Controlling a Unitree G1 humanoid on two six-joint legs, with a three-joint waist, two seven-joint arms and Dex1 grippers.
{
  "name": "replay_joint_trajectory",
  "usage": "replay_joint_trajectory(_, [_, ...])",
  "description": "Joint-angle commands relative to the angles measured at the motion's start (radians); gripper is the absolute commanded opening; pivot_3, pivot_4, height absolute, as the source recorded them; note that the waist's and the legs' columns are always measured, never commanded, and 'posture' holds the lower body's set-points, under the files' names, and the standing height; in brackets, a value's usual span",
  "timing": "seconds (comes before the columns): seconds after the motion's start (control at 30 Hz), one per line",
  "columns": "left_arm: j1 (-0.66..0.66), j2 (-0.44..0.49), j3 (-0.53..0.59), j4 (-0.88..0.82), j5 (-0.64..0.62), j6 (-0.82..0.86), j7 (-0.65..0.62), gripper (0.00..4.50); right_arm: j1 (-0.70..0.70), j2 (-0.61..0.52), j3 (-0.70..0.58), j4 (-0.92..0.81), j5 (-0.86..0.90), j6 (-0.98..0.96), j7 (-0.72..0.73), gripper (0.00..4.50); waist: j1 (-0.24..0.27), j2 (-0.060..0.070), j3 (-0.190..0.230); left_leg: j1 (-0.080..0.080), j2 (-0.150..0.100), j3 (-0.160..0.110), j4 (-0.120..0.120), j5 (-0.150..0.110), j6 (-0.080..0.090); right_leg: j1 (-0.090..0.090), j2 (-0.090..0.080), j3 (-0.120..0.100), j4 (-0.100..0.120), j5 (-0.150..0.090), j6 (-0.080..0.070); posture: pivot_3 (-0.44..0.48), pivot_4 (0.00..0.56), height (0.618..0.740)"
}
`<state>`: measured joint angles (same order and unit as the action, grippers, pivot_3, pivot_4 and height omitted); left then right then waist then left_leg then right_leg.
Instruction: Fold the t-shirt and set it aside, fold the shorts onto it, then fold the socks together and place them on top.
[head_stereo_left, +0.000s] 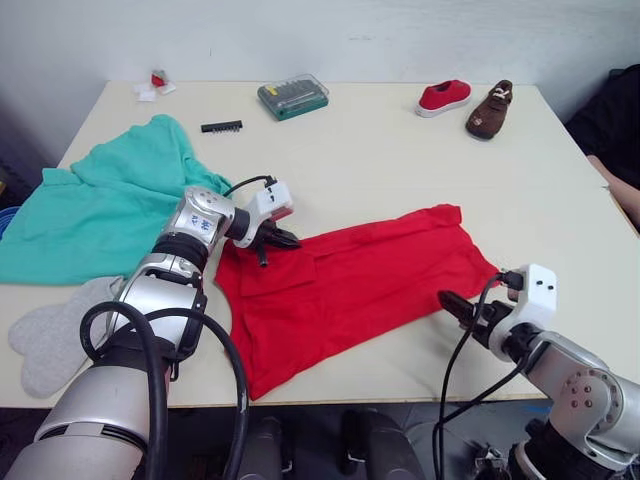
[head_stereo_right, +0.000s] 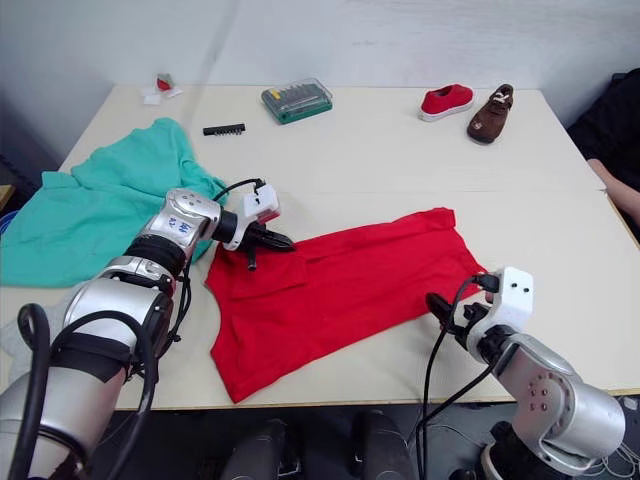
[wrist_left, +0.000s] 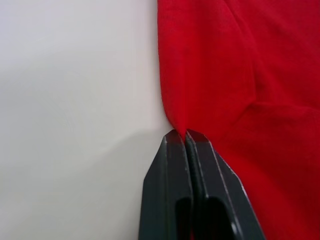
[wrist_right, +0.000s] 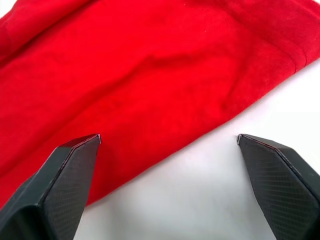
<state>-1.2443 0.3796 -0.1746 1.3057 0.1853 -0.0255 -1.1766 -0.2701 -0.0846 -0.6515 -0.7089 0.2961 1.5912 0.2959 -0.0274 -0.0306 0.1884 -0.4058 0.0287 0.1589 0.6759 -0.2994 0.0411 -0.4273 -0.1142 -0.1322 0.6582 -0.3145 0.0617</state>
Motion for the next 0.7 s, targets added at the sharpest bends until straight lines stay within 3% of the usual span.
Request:
replay_joint_trajectory(0.03, [0.013,0.003,-0.007,0.002,0.017,0.002,-0.023,0.00,-0.038,0.008,-0.018,0.056,-0.007,-0.032,-0.029,3.18,0.000,0.000,0.000,0.000,0.000,0.000,0.000,0.000,0.000,0.000,0.000,0.000,0.000,0.000,0.000,0.000,0.150,0.740])
replay_joint_trajectory(0.33, [0.029,0.017,-0.002,-0.007,0.011,-0.016,-0.033,0.00,-0.086,0.009,-0.004,0.209,0.011,-0.157,-0.079,0.03,-0.004,0.000,0.000,0.000,0.000,0.001,0.000,0.000,0.000,0.000,0.000,0.001,0.001,0.000,0.000,0.000,0.150,0.740])
replay_joint_trajectory(0.53, [0.059,0.027,0.019,-0.036,-0.014,-0.002,-0.075,0.00,-0.167,-0.069,0.051,0.323,0.023,-0.224,-0.068,0.03,-0.007,0.000,0.000,0.001,0.001,0.001,0.000,0.000,0.000,0.000,0.000,0.001,0.001,0.000,0.000,0.000,0.150,0.740])
replay_joint_trajectory(0.7, [0.113,0.029,0.050,-0.134,-0.071,0.074,-0.123,0.00,-0.269,-0.184,0.210,0.533,-0.005,-0.371,-0.024,0.03,-0.009,0.001,0.000,0.001,0.001,0.002,0.000,0.000,0.000,-0.001,0.000,0.001,0.002,0.000,0.000,0.000,0.150,0.740])
